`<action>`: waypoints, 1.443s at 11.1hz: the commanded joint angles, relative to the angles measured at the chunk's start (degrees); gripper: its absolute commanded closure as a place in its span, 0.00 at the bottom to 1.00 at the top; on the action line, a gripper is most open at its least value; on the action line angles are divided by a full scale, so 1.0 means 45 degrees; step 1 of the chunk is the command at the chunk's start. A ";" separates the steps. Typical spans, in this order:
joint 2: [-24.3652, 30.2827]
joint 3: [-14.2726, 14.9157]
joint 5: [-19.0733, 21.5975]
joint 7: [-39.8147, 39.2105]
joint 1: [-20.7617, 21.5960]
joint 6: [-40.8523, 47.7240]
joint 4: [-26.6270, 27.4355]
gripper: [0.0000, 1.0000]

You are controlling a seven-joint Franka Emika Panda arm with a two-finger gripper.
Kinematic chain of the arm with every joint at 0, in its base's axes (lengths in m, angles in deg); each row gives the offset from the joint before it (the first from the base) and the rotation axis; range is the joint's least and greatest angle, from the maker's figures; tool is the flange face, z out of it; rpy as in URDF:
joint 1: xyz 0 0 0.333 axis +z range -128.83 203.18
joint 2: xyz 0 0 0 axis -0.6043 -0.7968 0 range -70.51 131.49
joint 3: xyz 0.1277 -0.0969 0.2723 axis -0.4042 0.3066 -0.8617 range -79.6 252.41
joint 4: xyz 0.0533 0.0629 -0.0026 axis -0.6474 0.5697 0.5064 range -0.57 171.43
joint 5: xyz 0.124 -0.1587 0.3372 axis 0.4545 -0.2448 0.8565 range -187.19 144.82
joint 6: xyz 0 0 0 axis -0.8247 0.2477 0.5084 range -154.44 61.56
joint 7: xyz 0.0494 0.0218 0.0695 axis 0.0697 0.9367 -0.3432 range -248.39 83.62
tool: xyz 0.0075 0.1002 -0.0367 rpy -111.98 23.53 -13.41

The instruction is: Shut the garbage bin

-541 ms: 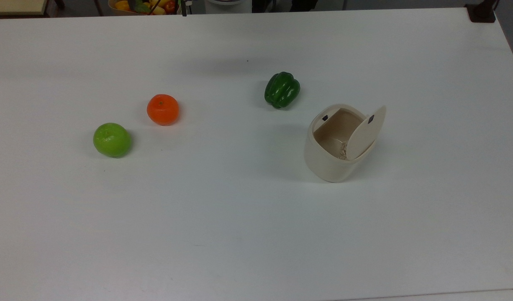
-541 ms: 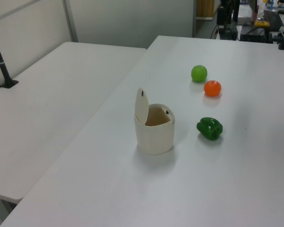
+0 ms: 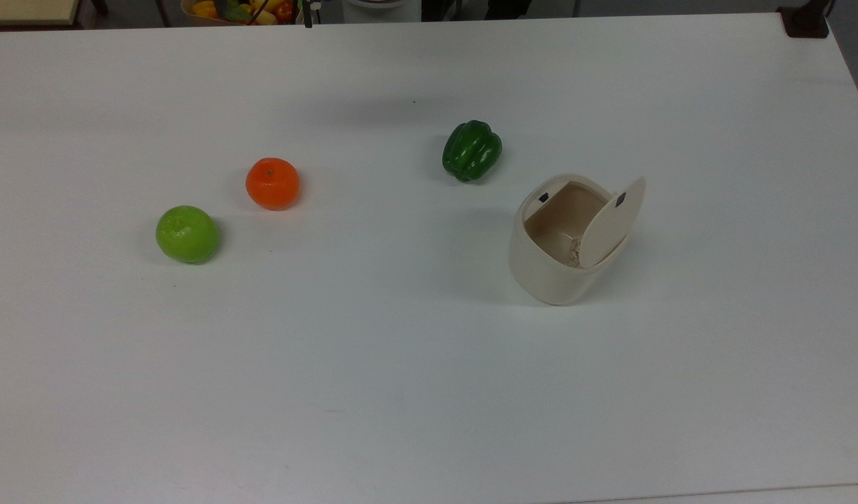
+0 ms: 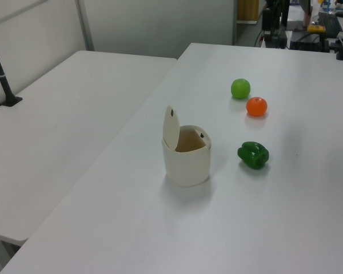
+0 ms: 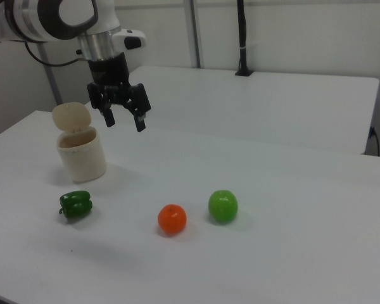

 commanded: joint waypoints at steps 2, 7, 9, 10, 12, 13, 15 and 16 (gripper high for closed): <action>0.0268 -0.0042 -0.0250 0.0259 0.0036 0.0244 0.0254 0.00; 0.0210 -0.0042 -0.0250 0.0240 0.0036 0.0263 0.0254 0.00; 0.0170 -0.0042 -0.0250 0.0220 0.0056 0.0244 0.0254 0.00; 0.0170 -0.0042 -0.0250 0.0162 0.0056 0.0244 0.0254 0.05; 0.0170 -0.0042 -0.0250 0.0103 0.0056 0.0224 0.0254 0.32; 0.0151 -0.0042 -0.0230 0.0103 0.0037 0.0243 0.0254 0.47; 0.0151 -0.0042 -0.0230 0.0103 0.0036 0.0244 0.0254 0.78; 0.0151 -0.0042 -0.0230 0.0103 0.0056 0.0244 0.0274 0.90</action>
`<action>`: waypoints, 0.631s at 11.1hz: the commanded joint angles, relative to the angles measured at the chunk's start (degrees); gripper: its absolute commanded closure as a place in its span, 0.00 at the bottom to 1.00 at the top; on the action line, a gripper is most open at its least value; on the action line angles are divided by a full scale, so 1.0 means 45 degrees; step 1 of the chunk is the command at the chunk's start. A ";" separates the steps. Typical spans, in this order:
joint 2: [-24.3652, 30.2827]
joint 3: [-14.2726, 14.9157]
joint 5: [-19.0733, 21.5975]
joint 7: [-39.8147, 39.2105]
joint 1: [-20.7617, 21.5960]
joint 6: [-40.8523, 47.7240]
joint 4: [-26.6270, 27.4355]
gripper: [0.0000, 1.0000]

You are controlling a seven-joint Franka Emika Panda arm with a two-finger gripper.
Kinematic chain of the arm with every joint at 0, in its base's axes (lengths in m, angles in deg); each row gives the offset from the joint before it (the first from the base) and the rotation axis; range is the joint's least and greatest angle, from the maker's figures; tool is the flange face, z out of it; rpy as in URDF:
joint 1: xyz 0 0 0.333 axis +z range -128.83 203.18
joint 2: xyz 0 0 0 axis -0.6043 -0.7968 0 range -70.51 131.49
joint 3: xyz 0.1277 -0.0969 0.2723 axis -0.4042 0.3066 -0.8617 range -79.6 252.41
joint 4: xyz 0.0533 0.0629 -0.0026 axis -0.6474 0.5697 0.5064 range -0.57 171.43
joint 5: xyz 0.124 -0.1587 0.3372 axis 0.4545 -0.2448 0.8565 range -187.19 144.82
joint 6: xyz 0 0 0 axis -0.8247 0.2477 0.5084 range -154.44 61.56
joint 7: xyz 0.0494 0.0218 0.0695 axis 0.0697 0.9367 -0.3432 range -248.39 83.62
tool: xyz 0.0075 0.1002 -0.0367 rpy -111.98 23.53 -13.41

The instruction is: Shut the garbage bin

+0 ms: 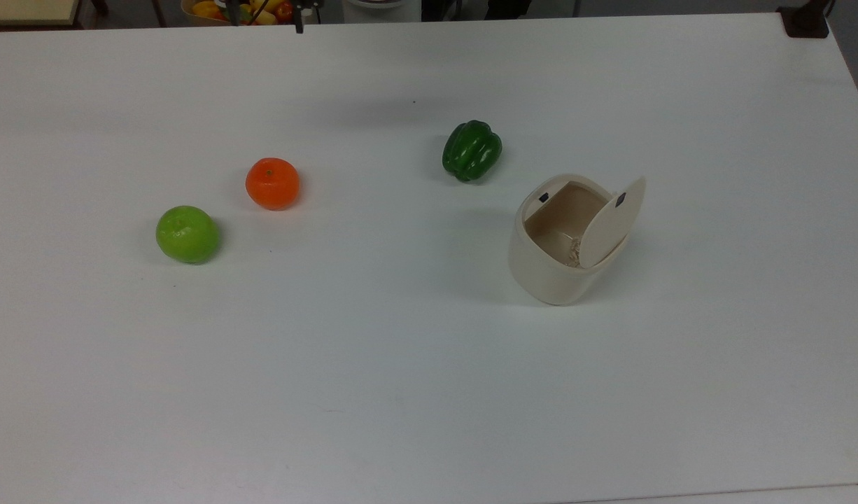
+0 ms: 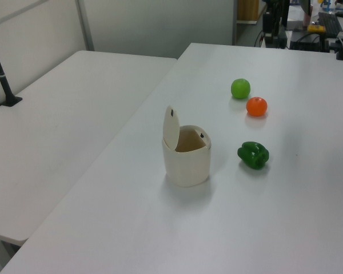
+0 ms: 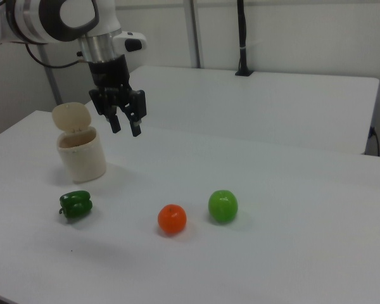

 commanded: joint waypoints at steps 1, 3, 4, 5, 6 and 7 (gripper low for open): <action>0.0163 -0.0042 -0.0230 0.0097 0.0055 0.0224 0.0174 0.99; 0.0163 -0.0042 -0.0230 0.0097 0.0055 0.0204 0.0174 1.00; 0.0144 -0.0042 -0.0230 0.0097 0.0055 0.0185 0.0174 1.00; 0.0105 -0.0042 -0.0191 0.0097 0.0074 0.0127 0.0155 1.00; 0.0027 -0.0042 -0.0152 0.0097 0.0094 0.0049 0.0116 1.00; -0.0186 -0.0061 -0.0017 0.0097 0.0171 -0.0223 -0.0001 1.00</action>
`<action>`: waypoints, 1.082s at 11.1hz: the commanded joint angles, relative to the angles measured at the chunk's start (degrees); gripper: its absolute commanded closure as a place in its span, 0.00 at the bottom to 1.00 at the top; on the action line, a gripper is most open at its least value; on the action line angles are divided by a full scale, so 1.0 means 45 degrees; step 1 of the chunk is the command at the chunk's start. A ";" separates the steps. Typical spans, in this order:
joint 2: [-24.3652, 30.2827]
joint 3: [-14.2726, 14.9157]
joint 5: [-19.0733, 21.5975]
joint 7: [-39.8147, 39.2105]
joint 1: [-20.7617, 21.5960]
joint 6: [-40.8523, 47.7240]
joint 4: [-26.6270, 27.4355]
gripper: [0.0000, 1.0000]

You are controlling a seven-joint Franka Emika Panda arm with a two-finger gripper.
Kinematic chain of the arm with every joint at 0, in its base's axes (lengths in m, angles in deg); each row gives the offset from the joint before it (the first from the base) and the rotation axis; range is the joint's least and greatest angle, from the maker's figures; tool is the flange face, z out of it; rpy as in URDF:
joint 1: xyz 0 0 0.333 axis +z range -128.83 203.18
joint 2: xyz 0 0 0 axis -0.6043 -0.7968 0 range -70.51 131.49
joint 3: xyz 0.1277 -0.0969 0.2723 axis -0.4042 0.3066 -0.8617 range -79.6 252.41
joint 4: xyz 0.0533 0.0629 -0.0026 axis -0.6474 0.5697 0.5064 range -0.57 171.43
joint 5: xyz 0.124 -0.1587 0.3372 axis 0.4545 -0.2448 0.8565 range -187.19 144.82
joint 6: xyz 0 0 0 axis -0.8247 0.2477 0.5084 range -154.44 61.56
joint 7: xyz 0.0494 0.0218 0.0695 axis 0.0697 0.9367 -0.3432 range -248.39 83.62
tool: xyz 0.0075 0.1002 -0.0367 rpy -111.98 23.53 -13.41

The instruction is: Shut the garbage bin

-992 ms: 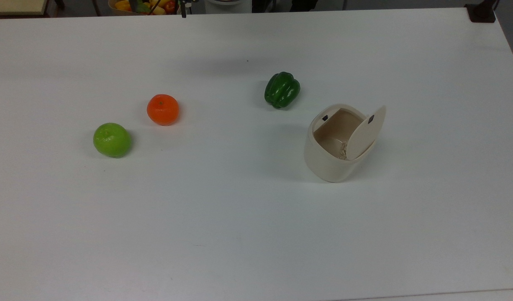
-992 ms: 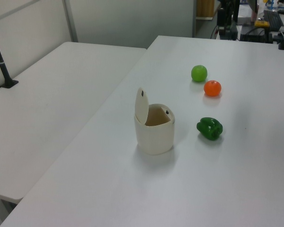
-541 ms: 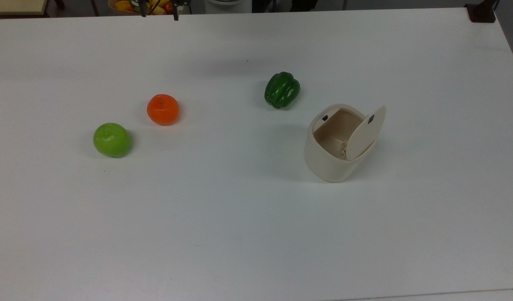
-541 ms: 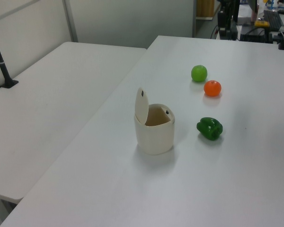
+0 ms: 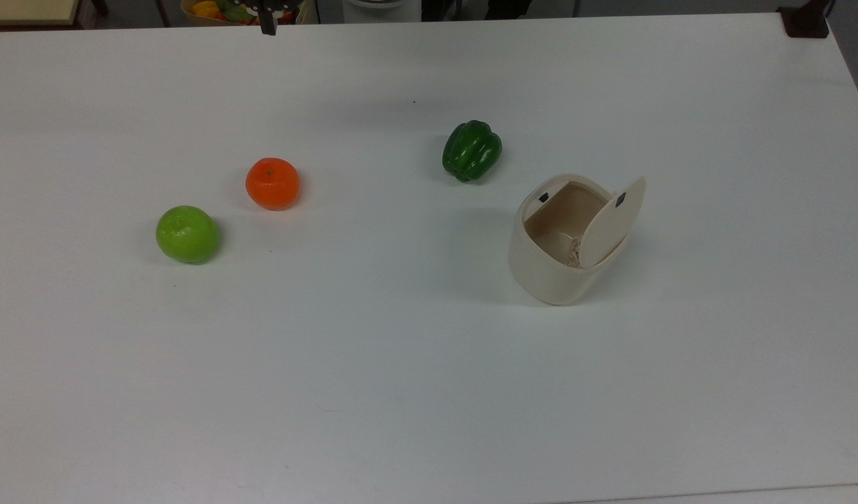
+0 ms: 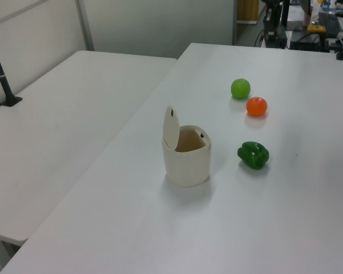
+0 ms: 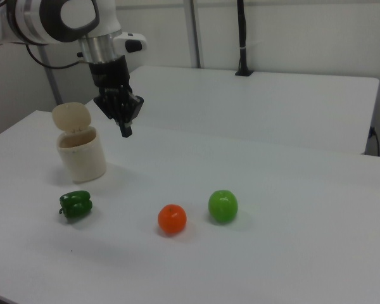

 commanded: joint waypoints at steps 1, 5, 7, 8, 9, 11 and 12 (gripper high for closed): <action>-0.0307 -0.0138 0.0043 0.0175 0.0253 -0.0864 -0.0052 1.00; -0.0678 -0.0236 0.0491 0.0293 0.1891 -0.4184 -0.0053 1.00; -0.1009 -0.0236 0.0882 0.0235 0.2652 -0.5861 -0.0072 1.00; -0.1340 -0.0236 0.0902 0.0292 0.3159 -0.6818 -0.0072 1.00; -0.1653 -0.0236 0.0941 0.0293 0.3570 -0.7697 -0.0150 1.00; -0.2277 -0.0236 0.1408 0.0293 0.4139 -0.9163 -0.0228 1.00; -0.2610 -0.0236 0.1410 0.0293 0.4528 -1.0041 -0.0229 1.00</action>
